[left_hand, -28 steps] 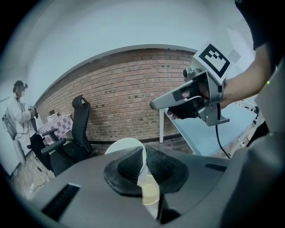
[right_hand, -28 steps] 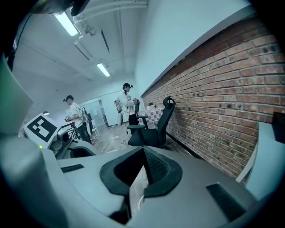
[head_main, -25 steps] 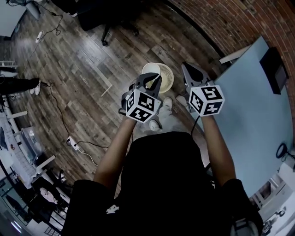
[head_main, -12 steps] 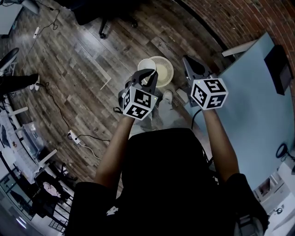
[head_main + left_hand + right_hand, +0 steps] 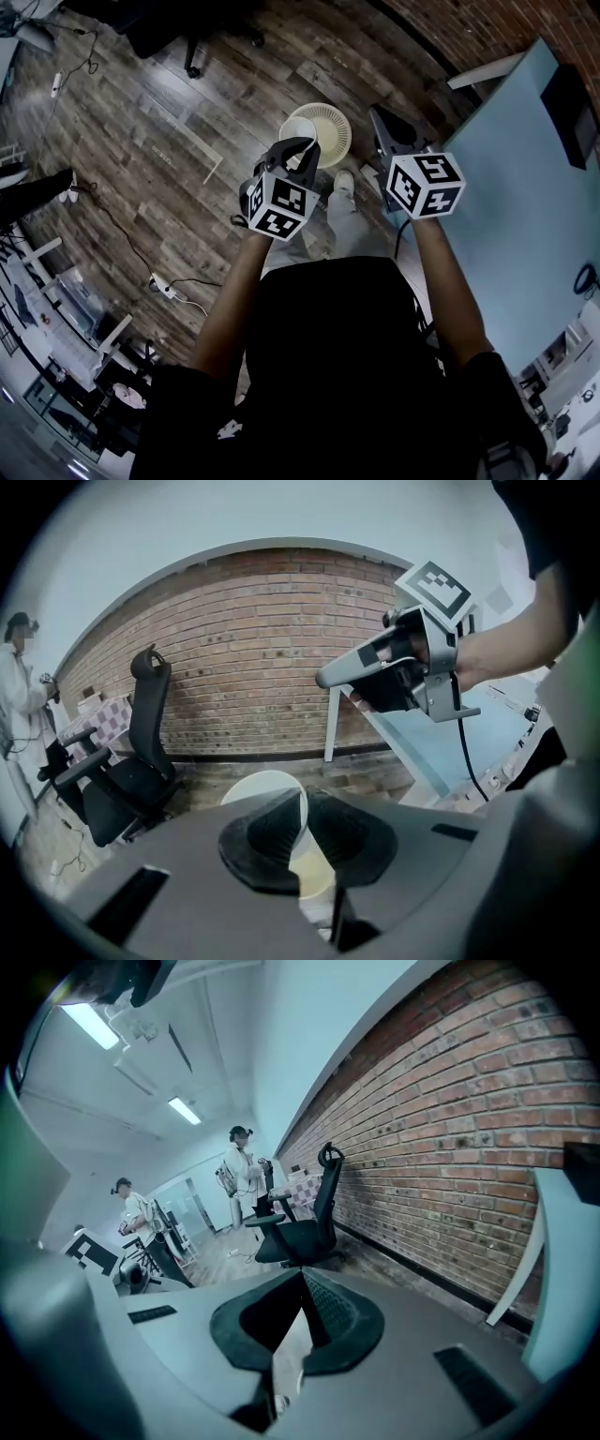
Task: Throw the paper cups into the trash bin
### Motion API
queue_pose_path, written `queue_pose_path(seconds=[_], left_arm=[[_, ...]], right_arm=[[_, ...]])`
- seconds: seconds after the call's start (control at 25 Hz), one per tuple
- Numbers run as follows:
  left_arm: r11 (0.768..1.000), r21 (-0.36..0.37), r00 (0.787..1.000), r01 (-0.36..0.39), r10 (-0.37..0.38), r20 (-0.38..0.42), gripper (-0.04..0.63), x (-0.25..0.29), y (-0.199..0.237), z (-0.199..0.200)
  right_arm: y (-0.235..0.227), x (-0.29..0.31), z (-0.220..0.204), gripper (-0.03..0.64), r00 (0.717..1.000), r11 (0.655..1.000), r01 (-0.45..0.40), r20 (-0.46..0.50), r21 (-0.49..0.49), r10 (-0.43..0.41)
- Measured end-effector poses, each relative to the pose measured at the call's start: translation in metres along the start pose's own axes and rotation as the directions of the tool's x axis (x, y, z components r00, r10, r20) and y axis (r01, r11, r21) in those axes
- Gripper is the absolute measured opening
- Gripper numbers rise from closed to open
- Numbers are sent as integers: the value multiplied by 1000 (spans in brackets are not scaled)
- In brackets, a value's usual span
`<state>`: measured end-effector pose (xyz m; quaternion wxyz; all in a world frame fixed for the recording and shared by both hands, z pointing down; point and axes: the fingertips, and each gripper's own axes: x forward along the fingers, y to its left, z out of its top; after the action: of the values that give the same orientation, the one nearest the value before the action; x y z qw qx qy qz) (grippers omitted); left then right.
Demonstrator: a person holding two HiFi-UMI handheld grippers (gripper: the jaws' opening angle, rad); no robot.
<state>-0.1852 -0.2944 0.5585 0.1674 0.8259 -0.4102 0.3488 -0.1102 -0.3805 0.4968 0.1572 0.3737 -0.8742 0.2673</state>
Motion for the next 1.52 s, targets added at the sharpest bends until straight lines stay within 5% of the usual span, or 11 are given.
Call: queue_pose_path(seconds=[0.32, 1.0, 1.16, 1.52], left_arm=[[991, -4, 991, 134, -134, -14, 31, 15, 14, -31], [917, 110, 920, 383, -367, -141, 30, 106, 17, -123], [901, 141, 907, 410, -386, -166, 30, 138, 23, -146], [910, 82, 903, 406, -385, -190, 30, 208, 38, -221]], right_arm=[[6, 21, -20, 5, 994, 992, 111, -8, 60, -111], [-5, 76, -108, 5, 957, 937, 289, -54, 196, -284], [-16, 94, -148, 5, 949, 924, 316, -80, 216, -306], [-39, 141, -233, 5, 930, 894, 366, -135, 259, -341]])
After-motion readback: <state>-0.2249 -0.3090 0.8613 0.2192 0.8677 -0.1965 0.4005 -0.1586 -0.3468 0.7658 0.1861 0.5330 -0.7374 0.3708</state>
